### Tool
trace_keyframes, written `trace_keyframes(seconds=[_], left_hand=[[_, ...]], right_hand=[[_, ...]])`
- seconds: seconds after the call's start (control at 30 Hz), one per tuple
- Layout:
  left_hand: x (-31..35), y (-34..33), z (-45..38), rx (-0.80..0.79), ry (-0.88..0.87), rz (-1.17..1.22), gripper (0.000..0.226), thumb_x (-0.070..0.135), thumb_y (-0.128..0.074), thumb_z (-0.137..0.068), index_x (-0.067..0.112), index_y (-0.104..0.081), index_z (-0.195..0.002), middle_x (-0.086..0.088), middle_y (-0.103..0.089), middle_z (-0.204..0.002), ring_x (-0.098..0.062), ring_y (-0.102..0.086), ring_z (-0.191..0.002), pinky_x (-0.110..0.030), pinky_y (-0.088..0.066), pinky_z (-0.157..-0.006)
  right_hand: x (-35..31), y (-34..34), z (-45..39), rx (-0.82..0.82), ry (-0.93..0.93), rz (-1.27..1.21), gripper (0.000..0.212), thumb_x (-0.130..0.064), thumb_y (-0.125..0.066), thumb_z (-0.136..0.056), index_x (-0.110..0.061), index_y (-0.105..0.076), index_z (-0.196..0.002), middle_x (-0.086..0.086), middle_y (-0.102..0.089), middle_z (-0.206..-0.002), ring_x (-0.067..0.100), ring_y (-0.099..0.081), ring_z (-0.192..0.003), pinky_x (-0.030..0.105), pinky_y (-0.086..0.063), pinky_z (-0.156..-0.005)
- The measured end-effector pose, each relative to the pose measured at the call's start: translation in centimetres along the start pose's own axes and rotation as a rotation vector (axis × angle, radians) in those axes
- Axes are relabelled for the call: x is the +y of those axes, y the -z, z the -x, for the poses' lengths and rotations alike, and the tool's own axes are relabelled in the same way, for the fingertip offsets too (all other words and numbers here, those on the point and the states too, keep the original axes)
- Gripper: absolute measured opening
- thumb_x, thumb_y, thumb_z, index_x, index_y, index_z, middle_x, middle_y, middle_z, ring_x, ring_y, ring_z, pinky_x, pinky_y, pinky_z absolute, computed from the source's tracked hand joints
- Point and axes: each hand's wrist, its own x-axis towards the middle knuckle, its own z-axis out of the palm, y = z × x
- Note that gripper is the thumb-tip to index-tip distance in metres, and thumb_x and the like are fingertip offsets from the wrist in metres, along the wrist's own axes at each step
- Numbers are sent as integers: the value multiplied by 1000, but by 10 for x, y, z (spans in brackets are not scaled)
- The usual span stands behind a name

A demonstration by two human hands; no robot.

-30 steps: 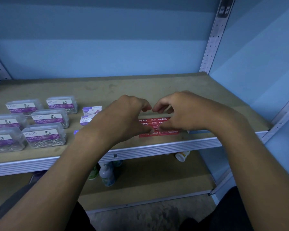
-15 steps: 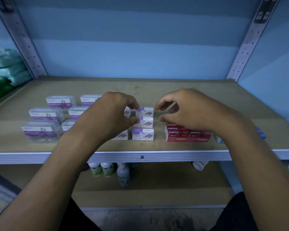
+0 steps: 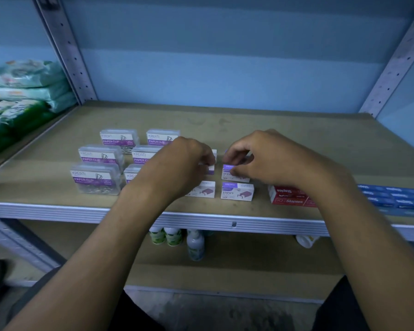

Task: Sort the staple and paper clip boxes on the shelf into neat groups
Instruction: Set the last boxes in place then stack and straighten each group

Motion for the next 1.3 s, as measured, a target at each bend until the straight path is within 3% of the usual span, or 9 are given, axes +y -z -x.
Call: trace_keyframes(seconds=[0.17, 0.37, 0.6, 0.77, 0.97, 1.13, 1.3], left_hand=[[-3, -1, -3, 4, 23, 7, 31, 13, -60, -87, 27, -71, -112, 3, -67, -110, -14, -62, -93, -22, -46, -76], [-3, -1, -10, -17, 39, -17, 28, 16, -65, -85, 26, -71, -110, -1, -64, -112, -20, -64, -95, -31, -52, -84], [-3, 0, -13, -71, 58, -23, 34, 23, -73, -82, 27, -67, -116, -1, -64, -116, -19, -62, -100, -29, -51, -84], [-1, 1, -13, -50, 40, 10, 35, 20, -80, -75, 27, -69, -108, 1, -67, -108, -18, -65, -92, -33, -55, -83], [2, 7, -10, -27, -57, 80, 46, 11, -82, -72, 27, -67, -113, 11, -68, -99, 8, -50, -70, -22, -49, -77], [2, 11, -3, -56, -94, 108, 36, 11, -80, -75, 27, -72, -106, 8, -71, -96, -3, -59, -76, -19, -49, -74], [4, 19, 7, -85, -110, 98, 31, 7, -73, -82, 24, -73, -107, 10, -69, -95, 0, -54, -75, 1, -35, -64]], right_hand=[[-3, -5, -9, -15, -20, -10, 22, -22, -78, -85, -32, -78, -104, -16, -75, -93, -2, -68, -88, 25, -56, -88], [-5, -7, -10, -35, -37, -17, 23, -22, -79, -85, -34, -78, -105, -15, -74, -94, 0, -68, -88, 28, -57, -87], [-7, -3, -6, -37, -60, 14, 21, -20, -80, -84, -31, -78, -102, -15, -75, -88, -1, -67, -84, 24, -56, -83], [-7, -3, -4, -17, -84, 9, 20, -15, -79, -81, -28, -79, -96, -15, -75, -83, -1, -69, -80, 30, -59, -83], [-9, -1, -1, -16, -93, -9, 18, -15, -81, -80, -28, -80, -94, -14, -75, -81, -2, -69, -77, 24, -57, -78], [-10, 2, 3, -7, -89, -17, 17, -16, -80, -82, -29, -80, -92, -15, -74, -81, -3, -68, -77, 23, -57, -75], [-16, 3, 7, -16, -77, -29, 19, -14, -76, -84, -31, -80, -91, -15, -75, -82, -3, -68, -76, 29, -60, -78]])
